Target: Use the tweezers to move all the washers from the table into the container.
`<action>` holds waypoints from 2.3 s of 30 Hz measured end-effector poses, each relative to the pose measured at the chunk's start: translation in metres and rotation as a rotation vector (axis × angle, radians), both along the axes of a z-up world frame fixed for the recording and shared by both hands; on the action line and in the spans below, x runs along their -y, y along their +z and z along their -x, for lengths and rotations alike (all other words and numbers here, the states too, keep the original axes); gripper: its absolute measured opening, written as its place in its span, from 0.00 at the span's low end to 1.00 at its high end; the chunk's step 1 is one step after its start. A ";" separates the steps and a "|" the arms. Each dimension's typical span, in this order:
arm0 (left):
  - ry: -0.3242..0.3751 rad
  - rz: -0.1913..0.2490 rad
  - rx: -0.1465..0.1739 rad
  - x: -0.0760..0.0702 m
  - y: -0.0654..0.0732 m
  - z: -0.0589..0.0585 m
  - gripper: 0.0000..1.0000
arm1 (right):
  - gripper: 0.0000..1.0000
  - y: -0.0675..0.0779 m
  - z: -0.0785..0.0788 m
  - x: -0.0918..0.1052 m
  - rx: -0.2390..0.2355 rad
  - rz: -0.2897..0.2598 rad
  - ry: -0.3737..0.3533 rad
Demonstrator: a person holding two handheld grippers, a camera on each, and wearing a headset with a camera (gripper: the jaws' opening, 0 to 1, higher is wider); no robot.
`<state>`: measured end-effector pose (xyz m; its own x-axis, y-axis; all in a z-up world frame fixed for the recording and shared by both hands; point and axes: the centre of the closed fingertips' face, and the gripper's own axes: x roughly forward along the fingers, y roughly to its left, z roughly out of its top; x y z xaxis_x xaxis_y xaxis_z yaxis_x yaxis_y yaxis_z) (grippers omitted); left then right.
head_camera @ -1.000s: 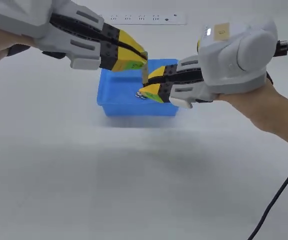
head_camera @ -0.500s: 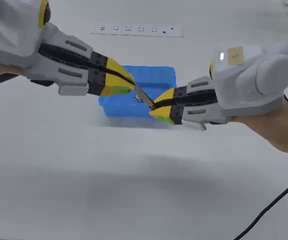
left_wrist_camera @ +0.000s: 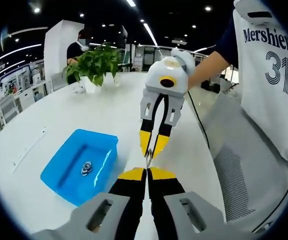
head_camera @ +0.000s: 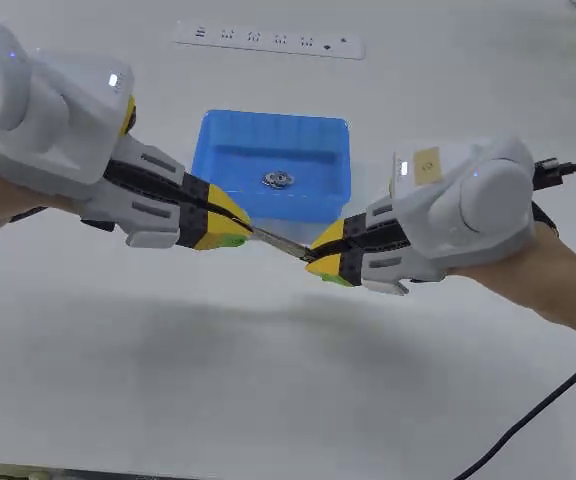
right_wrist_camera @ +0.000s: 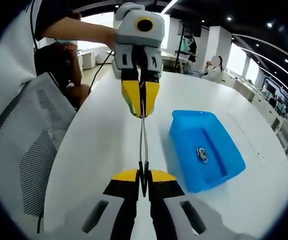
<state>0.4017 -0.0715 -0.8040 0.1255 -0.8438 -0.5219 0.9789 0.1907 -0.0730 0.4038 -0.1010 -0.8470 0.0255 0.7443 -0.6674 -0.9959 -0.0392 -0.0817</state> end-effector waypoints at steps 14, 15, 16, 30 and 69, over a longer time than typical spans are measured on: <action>0.004 -0.094 -0.065 -0.007 -0.059 -0.014 0.06 | 0.08 -0.036 -0.015 0.004 -0.011 0.115 0.026; 0.004 -0.101 -0.068 -0.007 -0.062 -0.015 0.06 | 0.08 -0.039 -0.015 0.004 -0.006 0.127 0.030; 0.002 -0.113 -0.068 -0.008 -0.065 -0.014 0.06 | 0.08 -0.040 -0.016 0.005 -0.001 0.133 0.035; 0.011 -0.261 -0.006 -0.013 -0.078 -0.013 0.07 | 0.10 -0.042 -0.015 0.002 -0.060 0.159 0.037; 0.262 -0.191 0.092 -0.060 0.022 0.050 1.00 | 0.94 0.074 0.015 0.079 0.072 -0.190 -0.407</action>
<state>0.3516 -0.0119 -0.7822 0.3791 -0.6647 -0.6438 0.8957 0.4383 0.0748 0.3891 -0.1803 -0.7731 0.3825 0.7732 -0.5059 -0.9187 0.3764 -0.1195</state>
